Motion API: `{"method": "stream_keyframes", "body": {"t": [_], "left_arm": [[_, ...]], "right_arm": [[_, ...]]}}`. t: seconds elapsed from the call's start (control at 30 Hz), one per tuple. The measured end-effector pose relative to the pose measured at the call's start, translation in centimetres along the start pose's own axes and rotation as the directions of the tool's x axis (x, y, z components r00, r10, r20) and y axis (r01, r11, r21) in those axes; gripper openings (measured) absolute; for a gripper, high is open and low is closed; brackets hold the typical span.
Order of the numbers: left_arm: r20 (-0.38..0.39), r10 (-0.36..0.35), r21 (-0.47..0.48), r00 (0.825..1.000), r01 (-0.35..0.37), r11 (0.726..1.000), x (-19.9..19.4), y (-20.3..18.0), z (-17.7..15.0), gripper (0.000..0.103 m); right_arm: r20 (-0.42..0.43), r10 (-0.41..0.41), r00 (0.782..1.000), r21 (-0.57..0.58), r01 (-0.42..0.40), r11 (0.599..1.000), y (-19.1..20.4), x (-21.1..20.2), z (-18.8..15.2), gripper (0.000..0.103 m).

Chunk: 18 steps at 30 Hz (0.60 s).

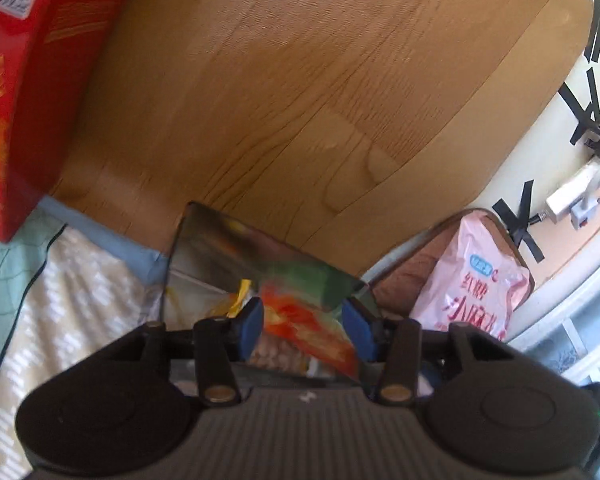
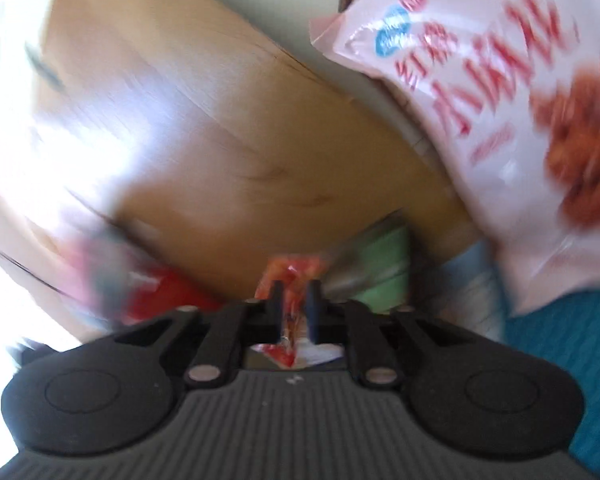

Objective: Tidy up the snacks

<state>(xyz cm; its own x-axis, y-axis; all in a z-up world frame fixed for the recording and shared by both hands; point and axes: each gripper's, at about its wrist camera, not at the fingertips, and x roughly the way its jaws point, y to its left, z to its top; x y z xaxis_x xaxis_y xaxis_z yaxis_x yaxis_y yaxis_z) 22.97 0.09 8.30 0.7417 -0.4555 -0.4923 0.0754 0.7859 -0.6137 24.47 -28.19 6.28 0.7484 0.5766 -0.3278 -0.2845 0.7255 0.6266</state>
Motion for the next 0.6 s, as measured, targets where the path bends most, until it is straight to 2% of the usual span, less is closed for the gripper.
{"method": "stream_keyframes", "body": {"t": [0.1,0.17,0.27,0.37,0.5,0.6], "left_arm": [[0.024,-0.006,0.021,1.0,0.005,1.0,-2.0,0.8,-1.4,0.045],[0.038,-0.005,0.043,0.999,0.003,0.999,-3.9,1.1,-2.4,0.045],[0.046,-0.046,0.098,0.998,0.042,0.994,-6.9,1.2,-4.2,0.045],[0.053,-0.052,0.161,0.997,0.043,0.986,-10.2,1.6,-6.1,0.045],[0.043,-0.021,0.153,0.999,0.014,0.988,-14.2,3.9,-8.2,0.047],[0.046,0.032,0.118,0.998,-0.037,0.992,-17.4,6.5,-9.3,0.052]], "right_arm": [[0.045,0.03,0.999,-0.091,-0.026,0.995,1.0,-2.0,-1.6,0.026],[0.022,0.048,0.999,-0.111,-0.045,0.993,1.1,-3.1,-2.7,0.027],[-0.047,0.091,0.995,-0.084,-0.095,0.992,0.9,-4.6,-4.5,0.031],[-0.147,0.141,0.979,-0.061,-0.151,0.987,0.9,-5.5,-6.8,0.032],[-0.246,0.188,0.951,-0.076,-0.212,0.974,2.3,-6.2,-9.4,0.034],[-0.304,0.209,0.93,-0.144,-0.261,0.955,4.7,-6.6,-11.4,0.041]]}}
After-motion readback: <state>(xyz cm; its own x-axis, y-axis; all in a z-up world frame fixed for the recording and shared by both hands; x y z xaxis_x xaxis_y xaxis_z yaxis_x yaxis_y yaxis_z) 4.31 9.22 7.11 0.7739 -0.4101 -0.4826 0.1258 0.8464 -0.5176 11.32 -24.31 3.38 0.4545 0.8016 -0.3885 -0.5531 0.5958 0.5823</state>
